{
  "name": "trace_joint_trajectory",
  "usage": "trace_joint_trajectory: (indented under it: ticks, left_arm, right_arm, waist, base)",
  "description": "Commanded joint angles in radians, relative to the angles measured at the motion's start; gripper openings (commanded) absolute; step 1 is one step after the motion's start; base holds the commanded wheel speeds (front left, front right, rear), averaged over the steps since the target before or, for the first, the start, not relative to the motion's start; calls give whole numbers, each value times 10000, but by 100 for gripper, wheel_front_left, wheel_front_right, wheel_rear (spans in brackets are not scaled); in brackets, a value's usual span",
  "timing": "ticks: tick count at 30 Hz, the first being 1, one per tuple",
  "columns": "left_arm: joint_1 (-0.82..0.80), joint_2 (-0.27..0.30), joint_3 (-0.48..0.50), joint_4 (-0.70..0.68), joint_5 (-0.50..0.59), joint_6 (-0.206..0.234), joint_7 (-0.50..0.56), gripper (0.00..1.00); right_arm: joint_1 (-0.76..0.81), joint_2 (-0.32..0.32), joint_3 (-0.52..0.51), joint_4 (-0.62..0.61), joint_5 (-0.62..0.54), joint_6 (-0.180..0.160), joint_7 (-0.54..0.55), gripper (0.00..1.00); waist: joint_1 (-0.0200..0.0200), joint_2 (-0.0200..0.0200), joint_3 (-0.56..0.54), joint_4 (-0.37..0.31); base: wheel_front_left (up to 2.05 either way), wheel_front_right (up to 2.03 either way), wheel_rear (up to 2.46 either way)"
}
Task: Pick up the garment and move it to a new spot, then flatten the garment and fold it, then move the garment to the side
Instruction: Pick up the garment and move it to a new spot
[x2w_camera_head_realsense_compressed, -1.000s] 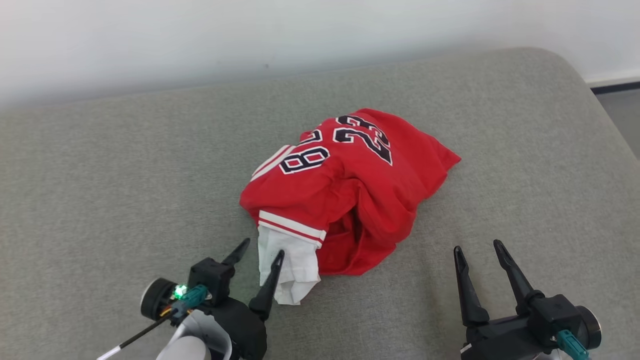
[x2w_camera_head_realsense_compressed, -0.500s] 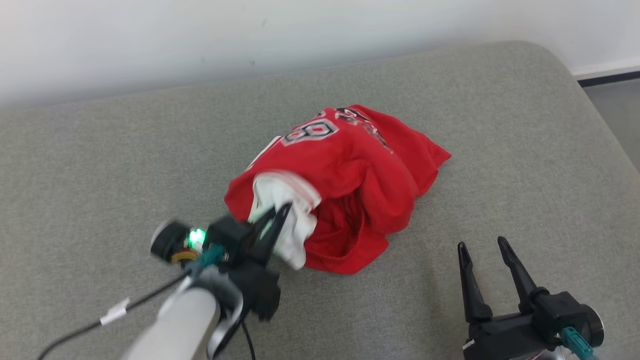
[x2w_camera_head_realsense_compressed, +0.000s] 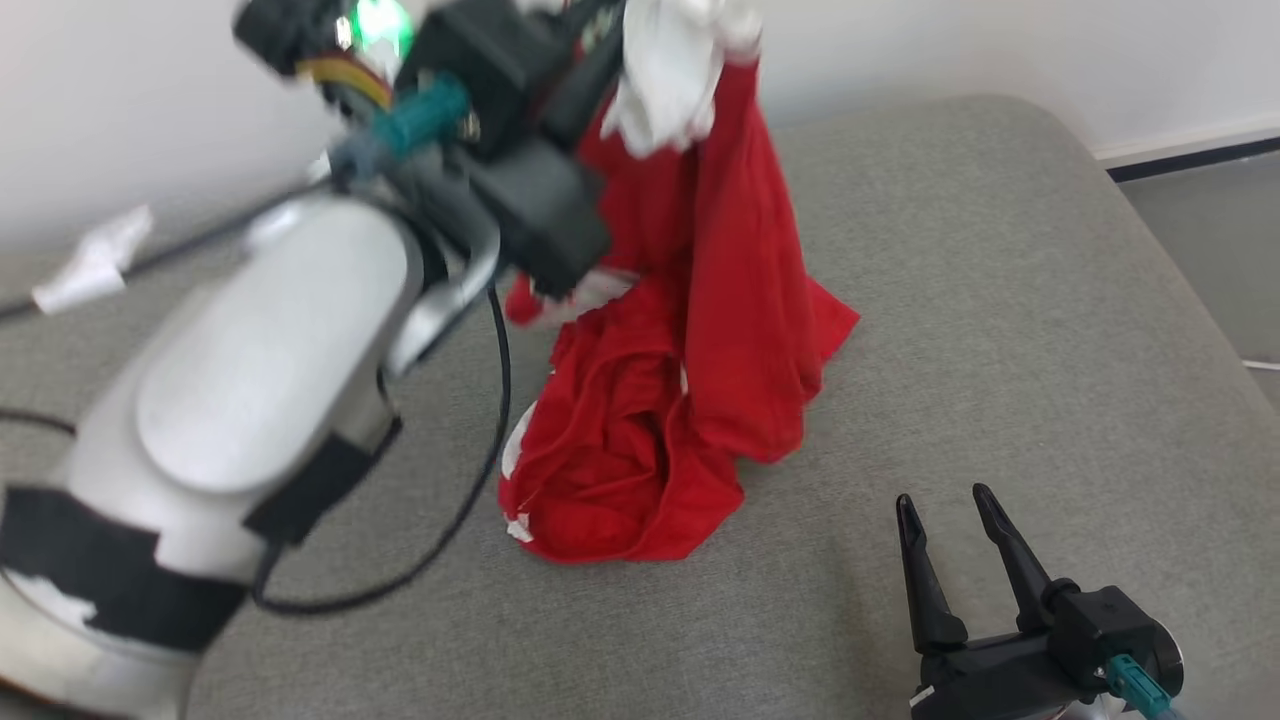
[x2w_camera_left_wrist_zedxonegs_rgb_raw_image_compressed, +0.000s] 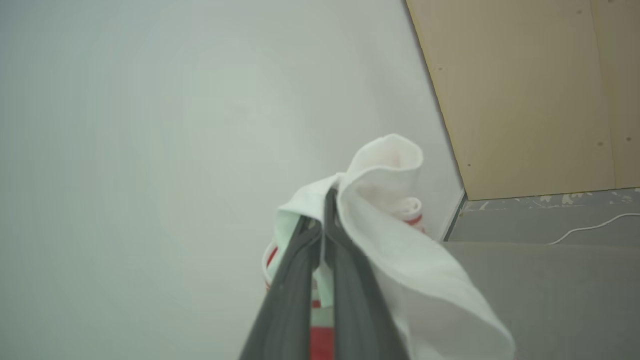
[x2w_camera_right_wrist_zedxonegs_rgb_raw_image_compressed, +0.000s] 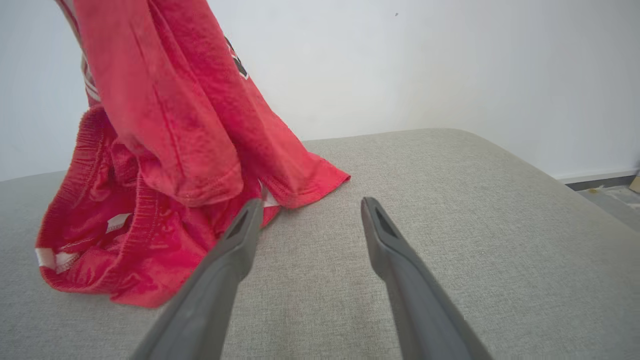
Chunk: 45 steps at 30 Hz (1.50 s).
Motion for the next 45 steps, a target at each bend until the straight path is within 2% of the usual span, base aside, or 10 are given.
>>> trace_joint_trajectory:
  ticks: [1,12,18,26,35,40,45]
  left_arm:
    - [-395,-67,-57,121,-211,26,-14,0]
    - [-5090,-418,-446,2668,-949,27,-687,0]
    - [-6035,-362,-746,3723,-1439,25,-1305,0]
    - [-5826,240,-1013,4459,-1817,24,-1905,0]
    - [-4913,1487,-728,4934,-2212,75,-2585,0]
    - [-4166,2185,-408,5028,-2435,208,-2869,0]
    - [-3451,2822,18,5003,-2641,410,-3040,0]
  right_arm:
    - [82,-13,-30,8,85,5,-6,100]
    - [-13,-12,-68,15,190,5,-6,100]
    - [50,-13,-143,-33,127,5,-6,100]
    - [-174,-12,-385,-471,-348,5,-7,100]
    - [-485,-12,-515,-1473,-1229,5,-7,100]
    - [-629,-25,-385,-2030,-1822,5,-6,100]
    - [-671,-229,-170,-2724,-2130,5,-4,100]
  waist:
    - [-1,-1,10,-145]
    - [-1,-1,474,-425]
    - [-1,-1,581,-134]
    - [-1,-1,776,879]
    - [-1,-1,1326,2838]
    - [-1,-1,1597,3616]
    - [-1,-1,1879,4105]
  base:
    - [0,0,0]
    - [0,0,0]
    - [0,0,0]
    - [0,0,0]
    - [0,0,0]
    - [0,0,0]
    - [0,0,0]
